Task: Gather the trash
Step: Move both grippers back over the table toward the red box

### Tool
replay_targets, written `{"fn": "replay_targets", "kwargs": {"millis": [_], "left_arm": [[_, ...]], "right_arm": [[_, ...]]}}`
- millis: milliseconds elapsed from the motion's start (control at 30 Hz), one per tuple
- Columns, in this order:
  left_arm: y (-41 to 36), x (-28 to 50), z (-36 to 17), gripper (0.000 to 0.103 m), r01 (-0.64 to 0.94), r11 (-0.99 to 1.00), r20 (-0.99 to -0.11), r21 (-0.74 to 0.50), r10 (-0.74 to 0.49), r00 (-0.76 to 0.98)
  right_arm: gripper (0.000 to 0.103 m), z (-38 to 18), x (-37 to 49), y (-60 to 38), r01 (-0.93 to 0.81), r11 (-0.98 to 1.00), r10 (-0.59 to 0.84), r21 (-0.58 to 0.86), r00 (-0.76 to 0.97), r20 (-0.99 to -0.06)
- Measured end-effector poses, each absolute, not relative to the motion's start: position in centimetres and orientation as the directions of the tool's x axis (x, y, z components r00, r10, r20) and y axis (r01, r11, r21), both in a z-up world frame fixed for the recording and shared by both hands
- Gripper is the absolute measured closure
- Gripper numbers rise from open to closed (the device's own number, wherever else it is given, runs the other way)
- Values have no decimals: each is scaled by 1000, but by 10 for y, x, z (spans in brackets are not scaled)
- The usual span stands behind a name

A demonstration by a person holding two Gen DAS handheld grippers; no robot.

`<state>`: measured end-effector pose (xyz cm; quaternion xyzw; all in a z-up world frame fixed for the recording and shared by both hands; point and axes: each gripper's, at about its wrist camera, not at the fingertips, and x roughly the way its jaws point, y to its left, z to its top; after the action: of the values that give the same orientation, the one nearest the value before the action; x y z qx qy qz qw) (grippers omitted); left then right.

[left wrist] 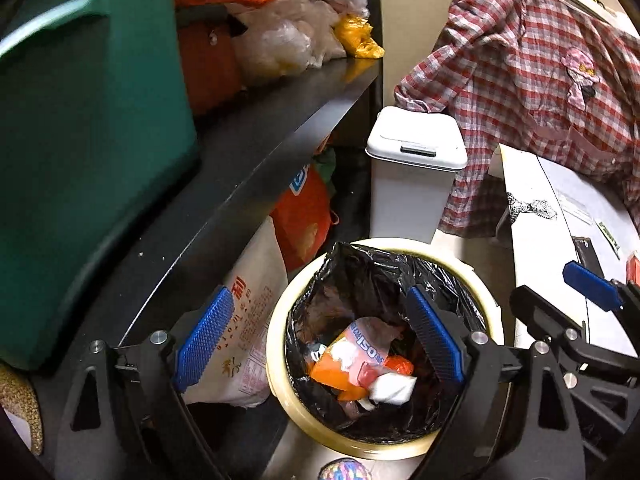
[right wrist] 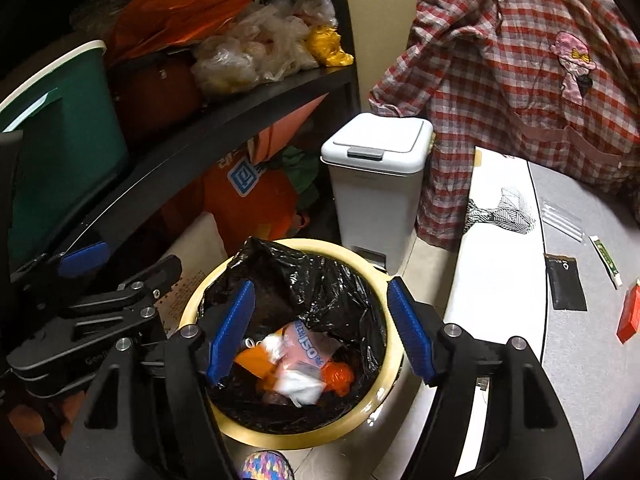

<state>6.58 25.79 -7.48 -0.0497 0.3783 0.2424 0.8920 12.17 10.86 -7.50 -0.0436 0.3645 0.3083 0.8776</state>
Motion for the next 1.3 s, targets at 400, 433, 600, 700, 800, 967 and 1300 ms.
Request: {"fn": "replay_targets", "kwargs": {"millis": [400, 433, 600, 700, 800, 967, 1300], "left_arm": [[238, 62, -62, 17, -451, 884, -653, 123, 415, 634], [235, 63, -61, 17, -451, 884, -648, 127, 418, 637], [216, 67, -53, 15, -432, 893, -617, 127, 412, 670], [203, 68, -46, 15, -411, 905, -597, 108, 389, 701], [185, 69, -41, 13, -378, 922, -579, 84, 354, 734], [160, 77, -42, 12, -336, 941, -562, 45, 302, 770], [105, 119, -58, 12, -283, 959, -606, -25, 210, 767]], "right_arm": [[31, -57, 112, 77, -531, 833, 495, 159, 582, -645], [30, -55, 110, 72, -526, 835, 492, 159, 587, -643], [30, -42, 98, 46, -500, 853, 473, 149, 621, -625], [29, -34, 89, 27, -483, 864, 463, 146, 645, -608], [29, -28, 83, 7, -460, 877, 445, 137, 675, -589], [28, -24, 83, -41, -378, 918, 376, 122, 728, -574], [28, -34, 100, -140, -166, 982, 185, 86, 787, -589]]}}
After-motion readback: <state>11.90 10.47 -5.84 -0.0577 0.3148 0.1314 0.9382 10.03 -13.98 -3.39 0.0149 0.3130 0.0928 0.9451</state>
